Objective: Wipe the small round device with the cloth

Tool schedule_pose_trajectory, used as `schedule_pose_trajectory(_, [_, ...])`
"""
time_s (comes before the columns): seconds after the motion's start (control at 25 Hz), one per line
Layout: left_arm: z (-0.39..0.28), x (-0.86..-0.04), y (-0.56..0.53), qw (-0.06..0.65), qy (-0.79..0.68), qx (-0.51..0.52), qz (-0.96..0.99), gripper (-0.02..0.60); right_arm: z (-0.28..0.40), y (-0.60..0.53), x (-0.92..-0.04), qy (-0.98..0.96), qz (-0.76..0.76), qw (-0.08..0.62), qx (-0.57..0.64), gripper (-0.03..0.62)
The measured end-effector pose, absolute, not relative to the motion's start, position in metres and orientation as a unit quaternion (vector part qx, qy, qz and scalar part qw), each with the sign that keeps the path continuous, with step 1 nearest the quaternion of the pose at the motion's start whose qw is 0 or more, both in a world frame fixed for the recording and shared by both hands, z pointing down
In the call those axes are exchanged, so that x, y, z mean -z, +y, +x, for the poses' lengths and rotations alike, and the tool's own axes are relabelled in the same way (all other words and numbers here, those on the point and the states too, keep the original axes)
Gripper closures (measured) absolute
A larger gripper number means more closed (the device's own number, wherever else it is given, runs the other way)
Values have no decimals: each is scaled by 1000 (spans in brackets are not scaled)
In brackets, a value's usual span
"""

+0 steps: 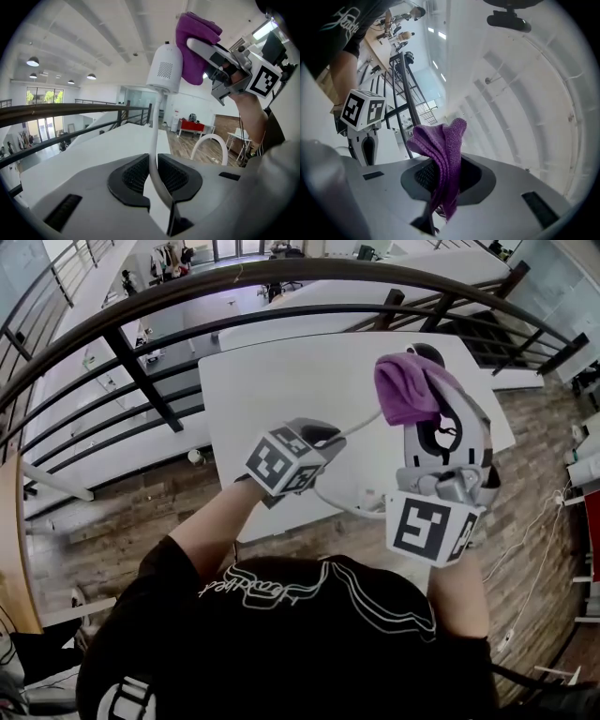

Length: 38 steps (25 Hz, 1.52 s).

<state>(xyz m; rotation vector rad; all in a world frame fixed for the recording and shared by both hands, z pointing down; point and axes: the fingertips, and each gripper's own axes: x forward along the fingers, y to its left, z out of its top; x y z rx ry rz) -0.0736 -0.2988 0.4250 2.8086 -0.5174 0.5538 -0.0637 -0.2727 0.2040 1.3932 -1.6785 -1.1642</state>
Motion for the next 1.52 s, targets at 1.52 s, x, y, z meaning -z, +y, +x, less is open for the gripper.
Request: schedule_pose_trajectory(1.52, [-72,-426,-304,115,-197,-195,954,517,-63,-235,-294,-788,372,324,369,533])
